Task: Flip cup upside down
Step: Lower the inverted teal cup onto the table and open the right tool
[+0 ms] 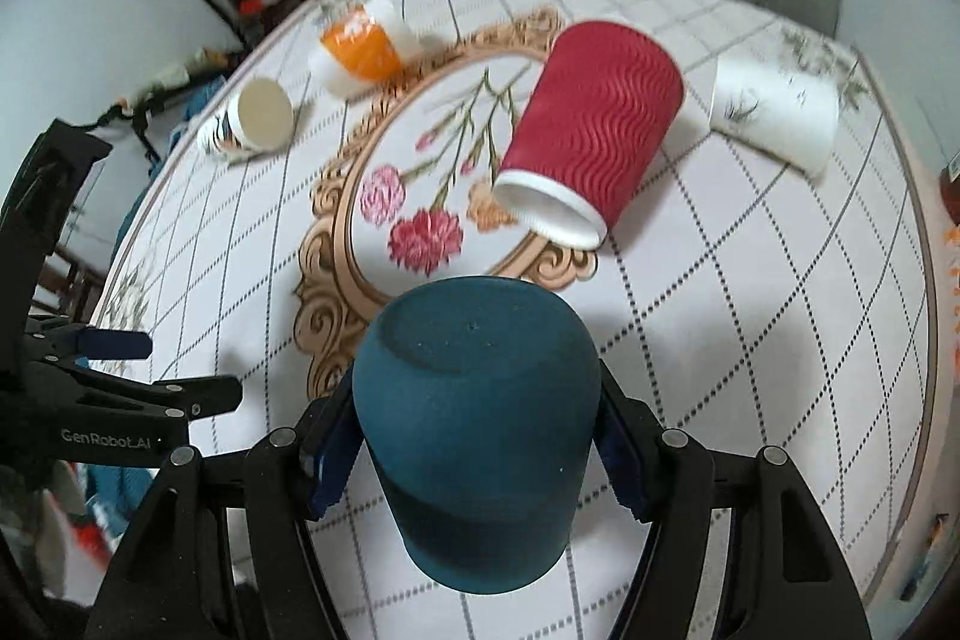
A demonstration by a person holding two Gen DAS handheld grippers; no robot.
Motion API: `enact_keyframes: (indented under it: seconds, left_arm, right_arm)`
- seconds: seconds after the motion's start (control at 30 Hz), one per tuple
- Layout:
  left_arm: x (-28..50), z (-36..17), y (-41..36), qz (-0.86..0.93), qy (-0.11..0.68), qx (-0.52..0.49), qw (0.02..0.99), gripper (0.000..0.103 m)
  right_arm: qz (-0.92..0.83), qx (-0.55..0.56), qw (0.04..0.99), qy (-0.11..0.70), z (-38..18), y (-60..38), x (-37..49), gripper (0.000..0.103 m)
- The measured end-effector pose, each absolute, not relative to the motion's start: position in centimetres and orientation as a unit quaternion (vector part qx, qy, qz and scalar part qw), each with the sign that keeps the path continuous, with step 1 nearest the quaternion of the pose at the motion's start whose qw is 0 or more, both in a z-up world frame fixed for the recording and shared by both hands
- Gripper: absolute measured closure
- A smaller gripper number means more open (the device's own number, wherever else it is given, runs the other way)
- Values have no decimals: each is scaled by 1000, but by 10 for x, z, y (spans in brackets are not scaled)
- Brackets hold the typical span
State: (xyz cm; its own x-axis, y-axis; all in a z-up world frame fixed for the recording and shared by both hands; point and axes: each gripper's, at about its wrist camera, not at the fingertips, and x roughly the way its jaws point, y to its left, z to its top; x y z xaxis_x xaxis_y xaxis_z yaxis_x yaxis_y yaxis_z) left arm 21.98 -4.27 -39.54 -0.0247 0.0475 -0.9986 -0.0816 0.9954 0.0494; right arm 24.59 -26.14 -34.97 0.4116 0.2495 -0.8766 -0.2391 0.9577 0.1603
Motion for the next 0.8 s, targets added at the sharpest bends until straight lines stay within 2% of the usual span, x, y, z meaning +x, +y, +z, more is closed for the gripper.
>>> enact_keyframes:
  seconds: [0.23, 0.67, 0.77, 0.8]
  left_arm:
    - [206, -397, -48, 47, 713, -3, 700, 7]
    - [173, -380, -59, 61, 699, -11, 713, 7]
    - [166, -372, -64, 59, 693, -11, 718, 7]
    - [165, -369, -66, 58, 691, -10, 721, 7]
  right_arm:
    - [155, -38, 865, 477, -356, -246, 215, 32]
    - [164, -50, 847, 502, -367, -245, 194, 32]
    - [157, -42, 847, 507, -362, -247, 190, 30]
    - [152, -39, 846, 509, -359, -247, 189, 25]
